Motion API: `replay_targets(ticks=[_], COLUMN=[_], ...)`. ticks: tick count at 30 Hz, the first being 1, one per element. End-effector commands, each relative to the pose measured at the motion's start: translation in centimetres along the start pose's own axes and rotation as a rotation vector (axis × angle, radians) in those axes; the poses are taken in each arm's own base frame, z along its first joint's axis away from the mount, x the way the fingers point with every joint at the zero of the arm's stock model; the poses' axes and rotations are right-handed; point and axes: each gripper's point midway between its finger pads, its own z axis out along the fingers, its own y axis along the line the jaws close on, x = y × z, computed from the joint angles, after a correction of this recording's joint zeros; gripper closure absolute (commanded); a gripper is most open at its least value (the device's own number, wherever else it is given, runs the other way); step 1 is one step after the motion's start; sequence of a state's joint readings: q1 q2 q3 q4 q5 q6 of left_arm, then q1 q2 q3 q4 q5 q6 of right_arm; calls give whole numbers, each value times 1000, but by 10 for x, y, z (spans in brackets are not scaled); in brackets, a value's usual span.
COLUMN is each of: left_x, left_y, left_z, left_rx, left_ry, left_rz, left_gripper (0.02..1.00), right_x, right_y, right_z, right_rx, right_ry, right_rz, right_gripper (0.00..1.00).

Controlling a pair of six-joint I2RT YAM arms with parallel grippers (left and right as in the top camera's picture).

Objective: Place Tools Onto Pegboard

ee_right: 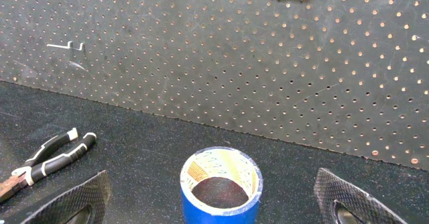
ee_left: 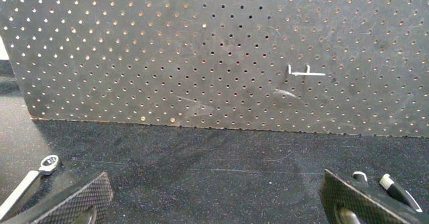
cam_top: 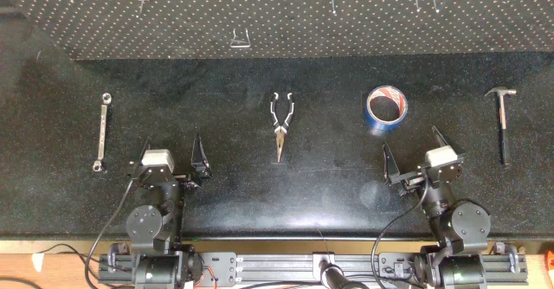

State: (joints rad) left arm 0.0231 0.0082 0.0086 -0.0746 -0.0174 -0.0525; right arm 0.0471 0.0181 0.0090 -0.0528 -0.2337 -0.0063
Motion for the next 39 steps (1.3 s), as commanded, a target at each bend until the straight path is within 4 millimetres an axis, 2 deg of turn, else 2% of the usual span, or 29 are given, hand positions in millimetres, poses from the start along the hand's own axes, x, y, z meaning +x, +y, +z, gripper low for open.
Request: replay_targets(ticks=[1, 16, 17, 19, 21, 22, 23, 24, 26, 27, 28, 29, 30, 32, 33, 34, 36, 37, 39], left_x=[2, 1, 2, -1, -42, -71, -88, -96, -93, -78, -56, -40, -13, 22, 43, 53, 55, 57, 72], left_y=[0, 0, -14, -14, 2, 16, 31, 45, 90, 113, 129, 143, 162, 176, 184, 193, 199, 204, 217], left_z=[0, 0, -1, -1, -1, -1, -1, -2, -11, -16, -13, -10, -8, -4, 5, 20, 44, 64, 85], left_rx=[0, 1, 82, 82, 10, -48, -113, -154, -318, -367, -353, -364, -336, -220, -171, -156, -115, -79, -63], left_ry=[3, 2, 4, 2, 14, 86, 184, 303, 598, 808, 968, 1041, 1142, 1230, 1288, 1303, 1285, 1263, 1281], left_rz=[9, 28, 28, 81, 133, 122, 121, 196, 269, 264, 254, 220, 162, 100, 98, 88, 54, 24, 8], left_gripper=[20, 23, 23, 23, 23, 20, 23, 25, 23, 25, 25, 23, 25, 25, 25, 23, 23, 23, 25], right_x=[0, 0, 0, 0, 0, 0, 0, 0, 0, 0, 0, 0, 0, 0, 0, 0, 0, 0, 0], right_y=[-4, -4, -4, -4, -4, -4, -4, -4, -4, -4, -4, -4, -4, -4, -4, -4, -4, -4, -4], right_z=[-1, -1, -1, -1, -1, -1, -1, -1, -1, -1, -1, -1, -1, -1, -1, -1, -1, -1, -1], right_rx=[21, 21, 21, 21, 21, 21, 21, 21, 21, 21, 21, 21, 21, 21, 21, 21, 21, 21, 21], right_ry=[-5, -5, -5, -5, -5, -5, -5, -5, -5, -5, -5, -5, -5, -5, -5, -5, -5, -5, -5], right_rz=[-15, -15, -15, -15, -15, -15, -15, -15, -15, -15, -15, -15, -15, -15, -15, -15, -15, -15, -15], right_gripper=[1, 1, 1, 1, 1, 1, 1, 1, 1, 1, 1, 1, 1, 1, 1, 1, 1, 1, 1])
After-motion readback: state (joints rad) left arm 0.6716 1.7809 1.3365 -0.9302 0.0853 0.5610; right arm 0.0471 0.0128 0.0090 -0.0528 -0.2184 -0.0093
